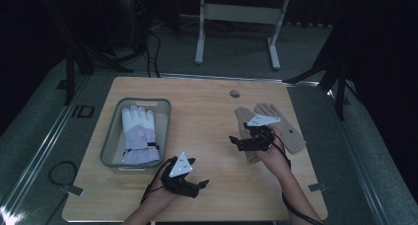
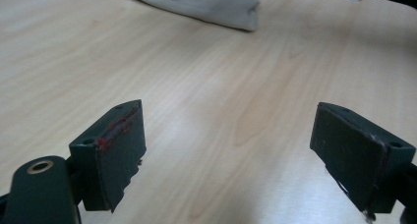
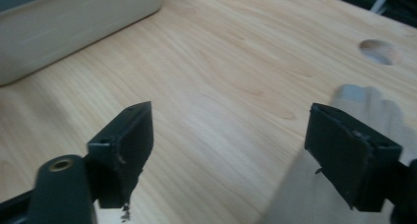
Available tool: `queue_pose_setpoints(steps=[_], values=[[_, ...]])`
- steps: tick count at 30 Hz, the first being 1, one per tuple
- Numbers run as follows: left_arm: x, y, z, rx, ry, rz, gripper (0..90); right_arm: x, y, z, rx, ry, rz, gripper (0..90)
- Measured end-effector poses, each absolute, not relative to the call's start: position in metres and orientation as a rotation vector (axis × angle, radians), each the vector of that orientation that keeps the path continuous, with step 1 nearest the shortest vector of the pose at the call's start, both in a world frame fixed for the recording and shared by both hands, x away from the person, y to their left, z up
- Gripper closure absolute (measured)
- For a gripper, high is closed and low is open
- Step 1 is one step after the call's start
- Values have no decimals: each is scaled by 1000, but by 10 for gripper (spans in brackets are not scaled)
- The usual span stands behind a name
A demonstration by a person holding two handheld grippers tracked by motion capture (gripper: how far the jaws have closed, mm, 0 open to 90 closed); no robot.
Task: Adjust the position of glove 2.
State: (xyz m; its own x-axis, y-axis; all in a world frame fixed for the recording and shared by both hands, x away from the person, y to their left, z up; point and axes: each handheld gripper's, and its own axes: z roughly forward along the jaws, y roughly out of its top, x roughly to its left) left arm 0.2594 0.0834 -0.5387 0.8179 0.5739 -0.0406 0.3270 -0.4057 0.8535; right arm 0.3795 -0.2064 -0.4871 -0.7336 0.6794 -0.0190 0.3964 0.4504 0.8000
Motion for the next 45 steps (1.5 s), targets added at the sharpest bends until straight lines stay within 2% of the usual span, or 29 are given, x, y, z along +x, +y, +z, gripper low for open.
queue_pose_setpoints(steps=[4, 10, 20, 31, 33, 40, 45], values=[[259, 83, -543, 2034, 660, 310, 135, 385, -220, -492, 890, 2354, 1143, 234], [258, 81, -546, 2035, 649, 309, 136, 396, -237, -501, 938, 2348, 1123, 323], [257, 83, -550, 2026, 664, 289, 135, 419, -251, -522, 1018, 2358, 1055, 432], [256, 84, -552, 2026, 653, 285, 136, 431, -251, -551, 1072, 2371, 912, 455], [256, 84, -552, 2027, 656, 283, 135, 430, -255, -554, 1133, 2349, 989, 495], [257, 86, -550, 2015, 664, 290, 136, 425, -246, -551, 1194, 2338, 1004, 776], [257, 87, -550, 2010, 660, 301, 136, 417, -228, -543, 1306, 2301, 1048, 818]])
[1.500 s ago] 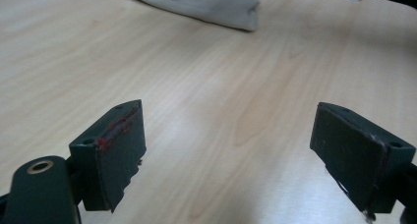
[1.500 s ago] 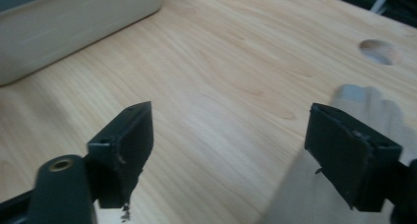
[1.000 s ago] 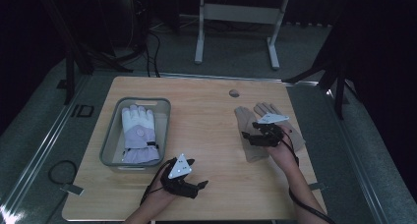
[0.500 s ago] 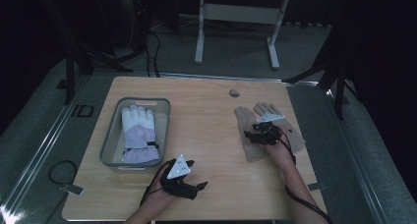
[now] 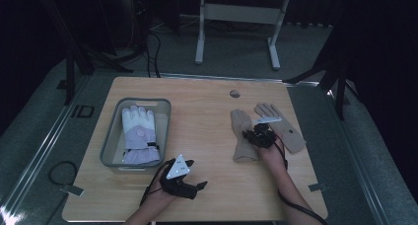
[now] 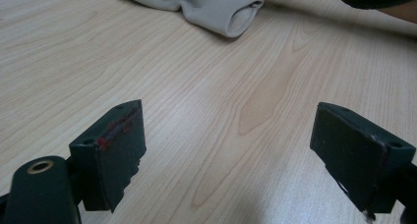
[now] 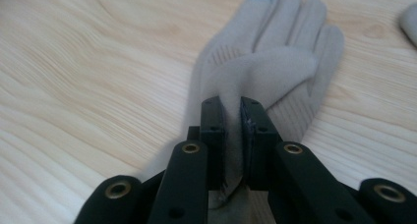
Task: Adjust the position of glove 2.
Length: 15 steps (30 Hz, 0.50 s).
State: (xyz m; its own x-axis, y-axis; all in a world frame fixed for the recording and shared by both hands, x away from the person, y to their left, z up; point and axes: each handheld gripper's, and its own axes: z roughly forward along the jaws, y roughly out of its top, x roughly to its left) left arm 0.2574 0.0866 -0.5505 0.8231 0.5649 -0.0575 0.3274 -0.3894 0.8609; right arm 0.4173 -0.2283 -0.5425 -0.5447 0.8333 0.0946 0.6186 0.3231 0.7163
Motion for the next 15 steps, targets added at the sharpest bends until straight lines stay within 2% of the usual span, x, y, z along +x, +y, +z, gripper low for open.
queue_pose_setpoints(steps=[15], values=[[255, 89, -550, 1996, 659, 335, 136, 377, -169, -503, 1364, 2158, 1144, 822]])
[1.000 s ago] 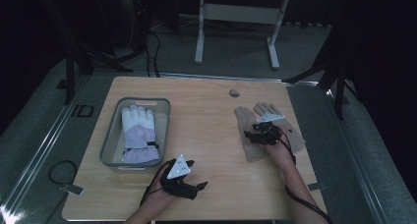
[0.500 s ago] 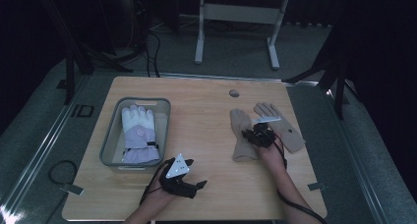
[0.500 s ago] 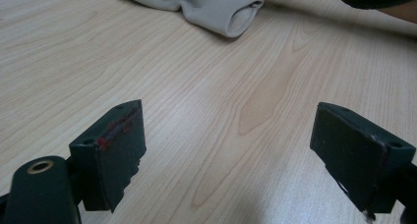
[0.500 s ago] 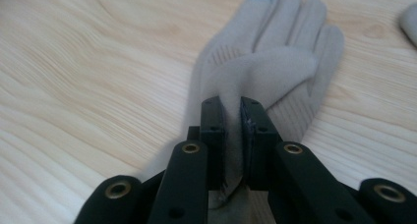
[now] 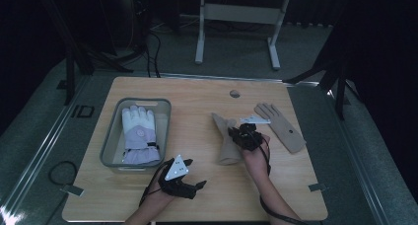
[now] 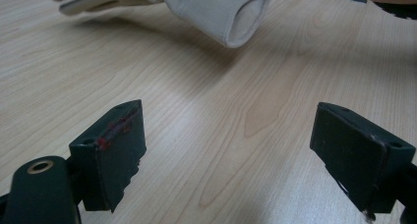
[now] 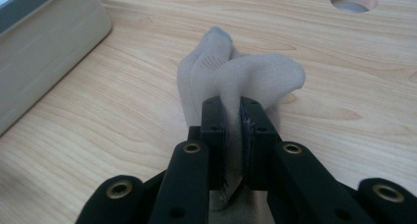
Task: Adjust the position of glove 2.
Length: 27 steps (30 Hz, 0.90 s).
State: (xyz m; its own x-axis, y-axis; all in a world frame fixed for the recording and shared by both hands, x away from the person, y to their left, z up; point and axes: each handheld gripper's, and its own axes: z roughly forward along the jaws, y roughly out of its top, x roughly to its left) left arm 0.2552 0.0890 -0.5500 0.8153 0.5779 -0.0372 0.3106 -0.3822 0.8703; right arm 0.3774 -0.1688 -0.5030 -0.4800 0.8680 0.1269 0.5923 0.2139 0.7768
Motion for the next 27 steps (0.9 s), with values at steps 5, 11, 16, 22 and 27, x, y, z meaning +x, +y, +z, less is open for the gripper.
queue_pose_setpoints(steps=[5, 11, 16, 22, 27], values=[[255, 88, -552, 2000, 652, 330, 136, 363, -160, -517, 1404, 2174, 1097, 819], [254, 87, -553, 2006, 653, 339, 136, 358, -151, -537, 1371, 2235, 1056, 798], [254, 88, -553, 2006, 655, 349, 133, 354, -146, -547, 1364, 2247, 1056, 684], [255, 88, -555, 1987, 650, 294, 19, 351, -141, -558, 1304, 2248, 1051, 581], [254, 87, -556, 1998, 641, 301, 19, 351, -139, -556, 1287, 2259, 1055, 541]])
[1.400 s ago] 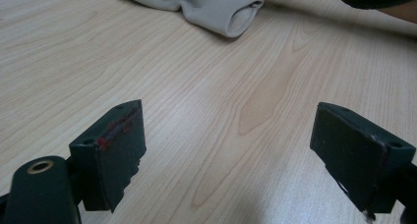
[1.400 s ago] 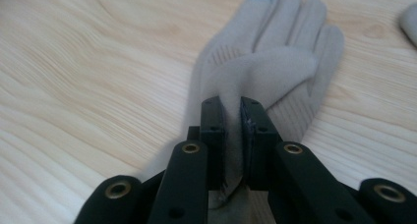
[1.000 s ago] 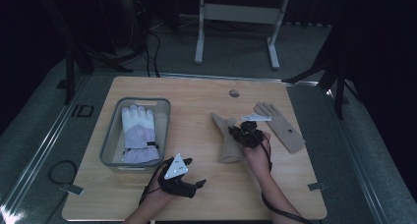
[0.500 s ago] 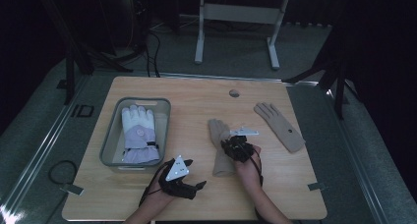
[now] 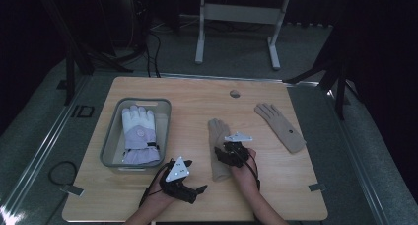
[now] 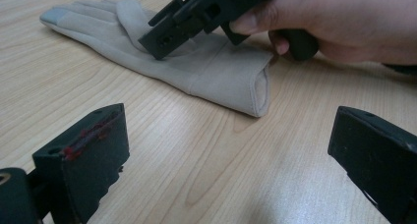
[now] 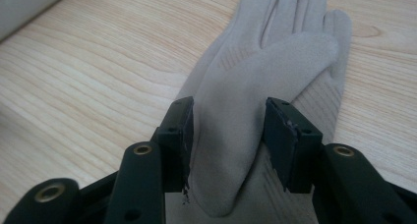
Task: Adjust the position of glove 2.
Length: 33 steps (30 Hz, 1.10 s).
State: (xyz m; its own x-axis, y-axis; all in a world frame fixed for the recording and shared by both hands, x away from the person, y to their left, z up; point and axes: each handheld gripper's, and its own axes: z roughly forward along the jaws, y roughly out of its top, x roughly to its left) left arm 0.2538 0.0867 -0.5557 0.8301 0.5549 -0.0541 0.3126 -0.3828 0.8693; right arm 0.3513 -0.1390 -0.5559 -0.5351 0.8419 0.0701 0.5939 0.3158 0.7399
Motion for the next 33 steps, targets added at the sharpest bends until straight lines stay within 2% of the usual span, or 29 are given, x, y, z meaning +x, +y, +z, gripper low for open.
queue_pose_setpoints(steps=[9, 20, 24, 33], values=[[255, 86, -557, 2021, 645, 318, 20, 356, -168, -524, 1215, 2257, 1128, 536], [256, 85, -559, 2042, 669, 337, 20, 379, -255, -500, 1243, 2152, 1133, 555], [255, 85, -559, 2038, 673, 350, 19, 387, -287, -499, 1277, 2112, 1131, 554], [255, 84, -559, 2039, 678, 346, 19, 402, -329, -514, 1356, 2113, 1046, 544]])
